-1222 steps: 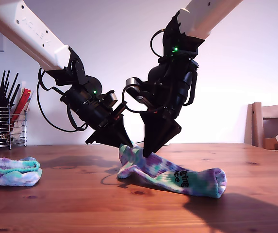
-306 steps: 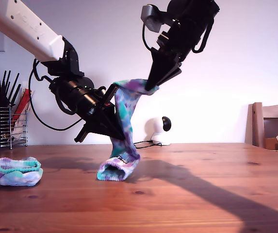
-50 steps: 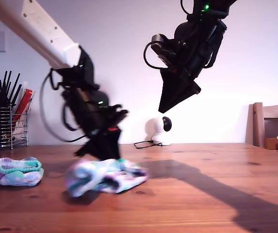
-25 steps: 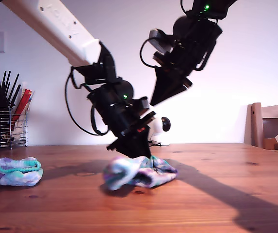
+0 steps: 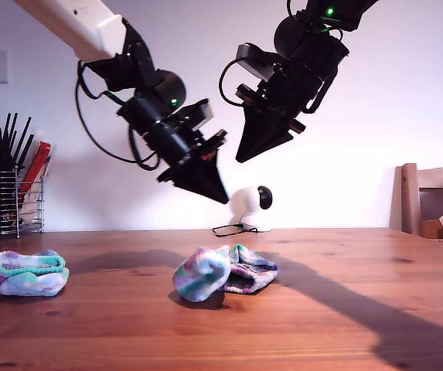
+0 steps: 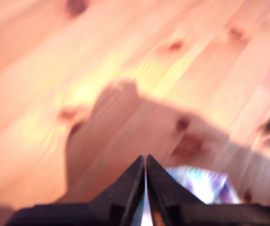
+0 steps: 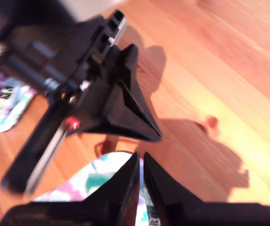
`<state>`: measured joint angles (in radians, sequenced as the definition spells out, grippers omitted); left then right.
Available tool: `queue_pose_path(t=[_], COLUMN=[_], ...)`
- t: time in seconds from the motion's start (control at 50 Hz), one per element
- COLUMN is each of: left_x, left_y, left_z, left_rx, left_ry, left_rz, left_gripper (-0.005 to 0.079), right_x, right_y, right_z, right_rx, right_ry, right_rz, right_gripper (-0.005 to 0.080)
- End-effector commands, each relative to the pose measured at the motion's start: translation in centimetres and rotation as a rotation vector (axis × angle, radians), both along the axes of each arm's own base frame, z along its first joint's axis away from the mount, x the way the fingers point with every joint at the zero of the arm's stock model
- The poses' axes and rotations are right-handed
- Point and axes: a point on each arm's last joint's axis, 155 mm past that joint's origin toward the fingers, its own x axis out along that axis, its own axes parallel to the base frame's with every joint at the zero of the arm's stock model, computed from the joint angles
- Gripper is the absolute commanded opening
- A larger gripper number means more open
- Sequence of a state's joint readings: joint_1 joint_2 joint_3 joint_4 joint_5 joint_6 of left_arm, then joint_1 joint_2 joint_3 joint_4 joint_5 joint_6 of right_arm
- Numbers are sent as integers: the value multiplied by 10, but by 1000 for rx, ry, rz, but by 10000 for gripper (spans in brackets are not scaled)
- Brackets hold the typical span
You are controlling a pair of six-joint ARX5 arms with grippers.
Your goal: Fold the socks in front of you. After folding them, place them to the left side.
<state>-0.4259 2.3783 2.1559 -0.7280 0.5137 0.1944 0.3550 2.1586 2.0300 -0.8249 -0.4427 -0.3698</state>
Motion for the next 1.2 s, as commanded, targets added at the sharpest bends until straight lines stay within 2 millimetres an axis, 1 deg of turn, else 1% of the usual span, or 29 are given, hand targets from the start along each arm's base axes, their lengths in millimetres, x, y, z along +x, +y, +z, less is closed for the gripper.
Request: queue_pose_path(t=[0.0,0.12,0.28,0.4,0.48,0.54,0.66,0.78,0.88,0.96,0.98,1.0,1.1,1.18], left_x=[0,0,-4,-7,-11,-12,-11,-11,-18,-22,-23,-23,-27,-26], left_y=[-4,-10,-14,-16,-13,-7,5,10,13,17,18,19,22,28], left_z=[-8,-5,-6,-6,-4,-1,18,52,80,95,99,103,114,116], left_rx=[0,-9,-6,-2,10,17,14,-8,-18,-14,-13,-12,-15,-16], left_ry=[-4,-23,-19,-19,-16,-10,-16,-70,-102,-129,-136,-142,-151,-151], left_rz=[-10,-19,-30,-40,-50,-48,-29,-18,-20,-14,-12,-11,-9,1], left_gripper=[-19,-20,-19,-19,-19,-19,-19,-20,-19,-19,-19,-19,-20,-20], right_x=[1,-1,-11,-24,-36,-42,-44,-45,-47,-48,-47,-49,-47,-49], right_y=[-2,-3,-7,-10,-11,-9,-6,-6,-8,-12,-12,-14,-25,-37], right_z=[-25,-26,-32,-39,-42,-42,-35,-29,-28,-28,-24,-26,-19,-7], right_rx=[-22,-27,-49,-65,-66,-57,-35,-30,-32,-30,-27,-27,-23,-6], right_ry=[46,55,94,154,205,229,227,214,220,216,204,205,148,83], right_rz=[-9,-8,4,11,27,36,47,47,46,39,38,35,0,-43], right_gripper=[-13,-13,-13,-12,-12,-12,-13,-13,-13,-13,-13,-13,-13,-13])
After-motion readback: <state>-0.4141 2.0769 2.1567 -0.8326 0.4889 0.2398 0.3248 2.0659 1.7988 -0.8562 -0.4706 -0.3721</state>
